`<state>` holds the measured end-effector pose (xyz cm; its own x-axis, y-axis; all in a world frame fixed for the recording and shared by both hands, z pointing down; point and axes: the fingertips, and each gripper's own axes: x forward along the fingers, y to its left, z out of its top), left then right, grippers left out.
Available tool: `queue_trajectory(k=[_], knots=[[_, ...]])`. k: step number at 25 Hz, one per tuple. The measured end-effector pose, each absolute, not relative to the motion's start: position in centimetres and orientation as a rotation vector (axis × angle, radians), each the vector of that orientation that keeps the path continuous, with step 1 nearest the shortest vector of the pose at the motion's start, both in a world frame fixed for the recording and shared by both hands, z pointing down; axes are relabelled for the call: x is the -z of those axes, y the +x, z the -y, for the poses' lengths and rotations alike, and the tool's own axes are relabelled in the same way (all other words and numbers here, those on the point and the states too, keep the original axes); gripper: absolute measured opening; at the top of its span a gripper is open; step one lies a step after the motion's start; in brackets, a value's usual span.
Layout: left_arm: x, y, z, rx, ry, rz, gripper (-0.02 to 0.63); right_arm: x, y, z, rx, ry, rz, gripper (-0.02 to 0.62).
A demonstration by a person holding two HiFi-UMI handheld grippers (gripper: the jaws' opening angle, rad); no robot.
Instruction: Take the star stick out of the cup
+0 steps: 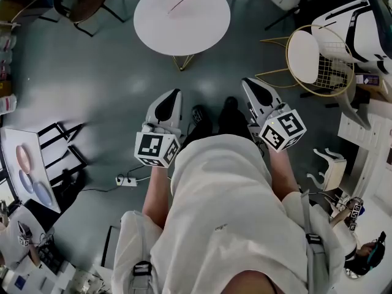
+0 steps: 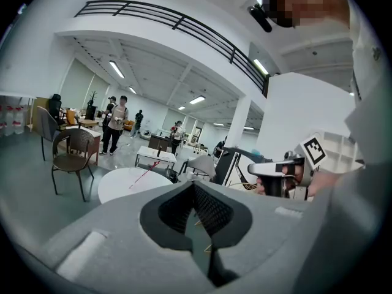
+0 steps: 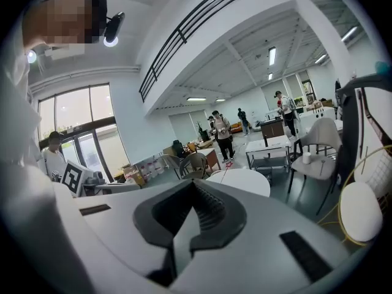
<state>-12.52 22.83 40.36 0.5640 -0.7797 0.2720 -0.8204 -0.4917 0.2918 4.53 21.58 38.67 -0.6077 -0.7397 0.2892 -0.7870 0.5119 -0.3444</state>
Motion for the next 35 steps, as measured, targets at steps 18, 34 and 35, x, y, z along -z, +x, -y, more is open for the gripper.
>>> queue_trajectory(k=[18, 34, 35], knots=[[-39.7, -10.4, -19.0, -0.151, 2.364, 1.381, 0.009, -38.5, 6.9, -16.4, -0.697, 1.285, 2.668, 0.006], [-37.8, -4.8, -10.6, -0.142, 2.294, 1.573, 0.009, -37.5, 10.4, -5.1, -0.625, 1.021, 2.771, 0.006], [-37.7, -4.3, -10.1, -0.141, 2.288, 1.586, 0.009, -37.5, 10.9, -4.4, -0.623, 1.008, 2.775, 0.006]])
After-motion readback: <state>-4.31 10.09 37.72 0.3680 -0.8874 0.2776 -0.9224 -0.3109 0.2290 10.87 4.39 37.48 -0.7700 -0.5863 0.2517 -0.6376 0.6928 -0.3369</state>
